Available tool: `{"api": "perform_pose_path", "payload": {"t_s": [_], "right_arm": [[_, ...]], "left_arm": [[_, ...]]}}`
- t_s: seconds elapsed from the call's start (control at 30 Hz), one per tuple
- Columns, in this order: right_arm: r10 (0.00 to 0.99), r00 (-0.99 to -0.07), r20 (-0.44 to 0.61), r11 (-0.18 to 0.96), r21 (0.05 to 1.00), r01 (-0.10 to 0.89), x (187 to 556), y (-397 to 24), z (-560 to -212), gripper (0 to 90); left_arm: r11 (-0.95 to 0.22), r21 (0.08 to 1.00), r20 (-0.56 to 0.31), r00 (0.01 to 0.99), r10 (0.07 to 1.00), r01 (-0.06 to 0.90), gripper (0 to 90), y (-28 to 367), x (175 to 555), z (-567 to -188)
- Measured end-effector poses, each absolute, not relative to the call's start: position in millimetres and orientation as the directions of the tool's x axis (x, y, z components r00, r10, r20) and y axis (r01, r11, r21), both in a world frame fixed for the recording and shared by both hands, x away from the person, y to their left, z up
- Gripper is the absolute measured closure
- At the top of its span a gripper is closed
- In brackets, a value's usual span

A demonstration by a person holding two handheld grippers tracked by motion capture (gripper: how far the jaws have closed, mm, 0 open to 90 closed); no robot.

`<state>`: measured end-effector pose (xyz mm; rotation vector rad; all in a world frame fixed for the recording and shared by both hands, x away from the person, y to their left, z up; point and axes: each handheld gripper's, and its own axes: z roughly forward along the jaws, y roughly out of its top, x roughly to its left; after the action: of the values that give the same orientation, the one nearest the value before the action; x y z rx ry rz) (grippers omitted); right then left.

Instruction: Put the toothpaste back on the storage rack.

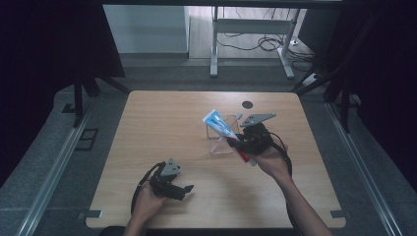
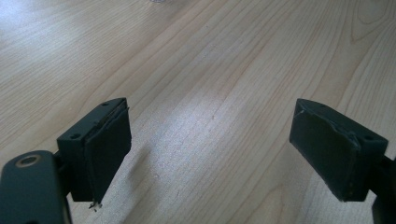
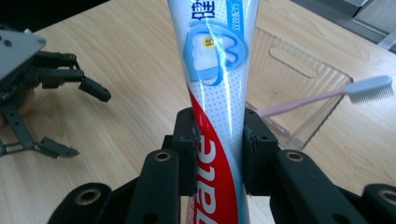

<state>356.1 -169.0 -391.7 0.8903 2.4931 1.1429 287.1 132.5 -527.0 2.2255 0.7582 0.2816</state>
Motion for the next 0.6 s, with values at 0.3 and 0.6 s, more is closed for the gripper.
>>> {"api": "perform_pose_path", "payload": {"t_s": [0.3,0.6], "right_arm": [[0.626,-0.779,0.022,0.484,0.773,0.41,369.8,-159.6,-387.5,71.2],[0.635,-0.772,0.015,0.466,0.79,0.399,386.5,-151.9,-385.3,71.3]], "left_arm": [[-0.537,0.721,-0.038,0.799,0.6,0.437,12.9,132.2,287.2,-527.7],[-0.537,0.722,-0.039,0.801,0.598,0.436,12.9,132.4,287.0,-527.5]]}}
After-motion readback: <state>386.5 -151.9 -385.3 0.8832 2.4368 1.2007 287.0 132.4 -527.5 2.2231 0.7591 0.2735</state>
